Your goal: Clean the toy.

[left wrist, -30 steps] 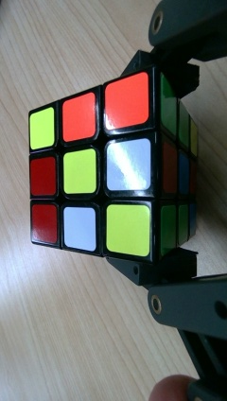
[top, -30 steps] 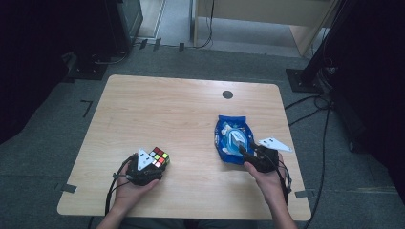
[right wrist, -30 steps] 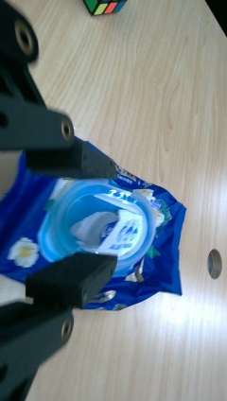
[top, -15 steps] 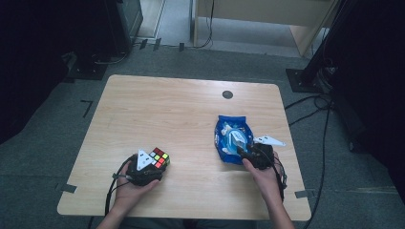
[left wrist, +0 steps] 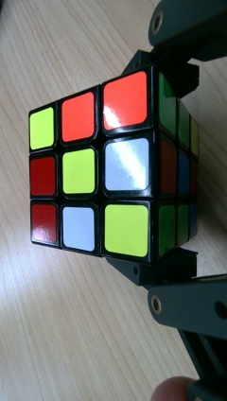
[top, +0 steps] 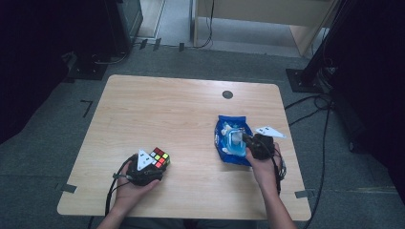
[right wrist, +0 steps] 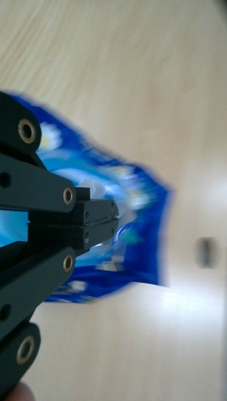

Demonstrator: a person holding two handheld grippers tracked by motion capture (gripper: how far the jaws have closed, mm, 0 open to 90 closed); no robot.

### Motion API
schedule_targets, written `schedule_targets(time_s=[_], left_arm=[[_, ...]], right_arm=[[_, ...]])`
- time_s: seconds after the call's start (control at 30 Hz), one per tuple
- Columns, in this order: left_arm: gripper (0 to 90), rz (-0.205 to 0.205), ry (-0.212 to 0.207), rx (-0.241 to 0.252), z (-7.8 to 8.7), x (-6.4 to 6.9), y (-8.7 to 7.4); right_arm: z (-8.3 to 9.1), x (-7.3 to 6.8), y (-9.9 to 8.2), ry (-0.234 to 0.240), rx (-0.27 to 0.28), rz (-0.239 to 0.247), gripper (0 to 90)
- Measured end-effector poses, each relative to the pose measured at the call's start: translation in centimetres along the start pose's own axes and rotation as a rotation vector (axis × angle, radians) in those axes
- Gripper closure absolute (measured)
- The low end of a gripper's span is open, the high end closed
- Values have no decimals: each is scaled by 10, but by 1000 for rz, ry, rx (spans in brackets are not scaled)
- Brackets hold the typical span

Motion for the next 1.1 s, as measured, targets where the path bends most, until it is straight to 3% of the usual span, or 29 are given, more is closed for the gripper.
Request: schedule_targets(time_s=[0.13, 0.27, 0.37, 0.43, 0.53, 0.63, 0.77, 0.87, 0.93, 1.0, 1.1], left_arm=[[337, 2, 1, 2, 0, 0, 0], [337, 1, 0, 0, 0, 0, 0], [337, 2, 0, 0, 0, 0, 0], [337, 5, 1, 2, 0, 0, 0], [337, 3, -1, -2, 0, 0, 0], [337, 3, -3, -3, 0, 0, 0], [337, 0, -2, -5, -1, 0, 0], [337, 2, -2, -5, -1, 0, 0], [337, 3, -2, -6, -1, 0, -1], [337, 3, -2, -6, -1, 0, -1], [336, 4, -4, -7, -1, 0, -1]], right_arm=[[22, -9, 38, 40, 149, 25, 900], [46, -23, 59, 70, 232, 60, 900], [52, -26, 54, 79, 203, 61, 879], [48, -21, 41, 56, 142, 66, 784], [42, -15, 18, 84, 35, 36, 650], [48, -11, 10, 68, 48, 19, 552], [57, -15, 10, 74, 80, 1, 575], [46, -21, -7, 25, -24, 66, 629], [33, -20, -23, 24, -107, 40, 627], [21, -15, -31, 27, -141, -15, 591], [5, -6, -35, -29, -170, -14, 553]])
Point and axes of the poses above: each handheld gripper's, and its own axes: z roughly backward along the jaws, y roughly out of its top, x roughly to its right, the point moved 8 cm from there along -z, roughly forward along the jaws, and after that the axes turned 8 degrees about x, right-handed, at the moved point
